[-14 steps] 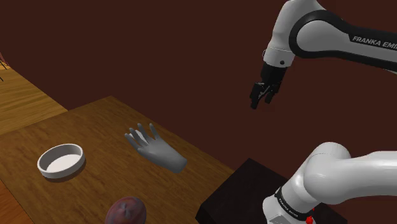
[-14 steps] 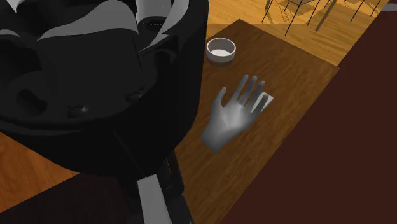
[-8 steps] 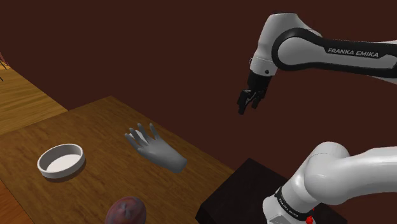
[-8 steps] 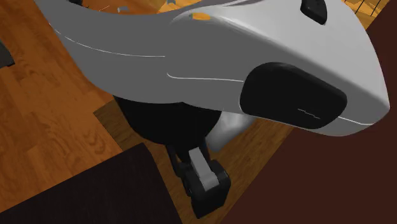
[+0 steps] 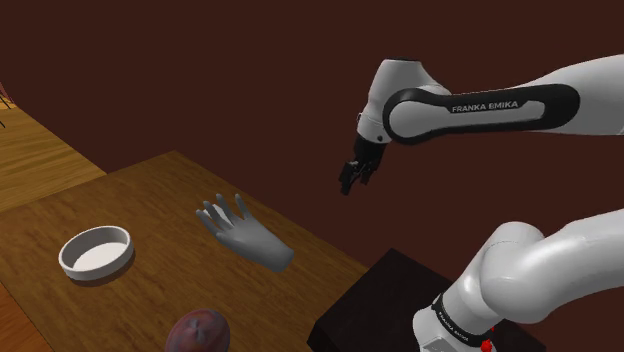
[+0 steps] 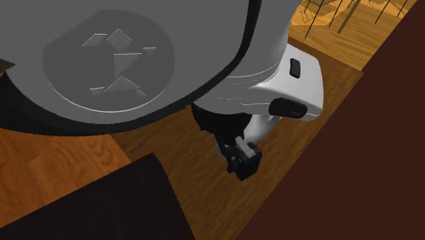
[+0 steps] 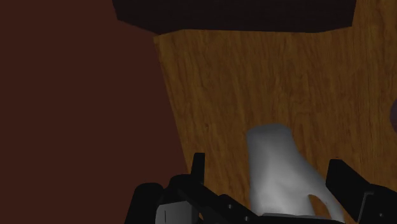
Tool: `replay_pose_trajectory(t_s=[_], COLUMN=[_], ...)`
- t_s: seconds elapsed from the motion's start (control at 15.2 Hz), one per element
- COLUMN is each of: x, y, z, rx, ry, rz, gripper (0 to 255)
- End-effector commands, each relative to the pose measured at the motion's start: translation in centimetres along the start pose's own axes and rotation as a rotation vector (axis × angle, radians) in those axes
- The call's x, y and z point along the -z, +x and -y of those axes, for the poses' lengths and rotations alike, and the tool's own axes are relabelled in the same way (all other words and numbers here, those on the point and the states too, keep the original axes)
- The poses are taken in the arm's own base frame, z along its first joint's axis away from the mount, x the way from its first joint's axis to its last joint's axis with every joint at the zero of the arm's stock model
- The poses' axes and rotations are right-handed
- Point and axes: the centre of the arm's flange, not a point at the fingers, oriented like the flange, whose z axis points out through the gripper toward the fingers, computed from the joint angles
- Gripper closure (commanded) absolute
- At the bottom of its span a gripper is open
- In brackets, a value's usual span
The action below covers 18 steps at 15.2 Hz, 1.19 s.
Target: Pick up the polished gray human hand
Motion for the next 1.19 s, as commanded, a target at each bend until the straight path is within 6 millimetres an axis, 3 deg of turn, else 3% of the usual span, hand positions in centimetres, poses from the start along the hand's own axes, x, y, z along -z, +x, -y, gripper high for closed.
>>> replay_pose_trajectory(t_s=[0.0,1.12], x=[-1.7,-16.2], y=[1.3,13.0], z=[0.9,10.5], rx=[0.024,0.226], ry=[0.009,0.079], rz=[-0.016,-0.129], gripper=[0,0])
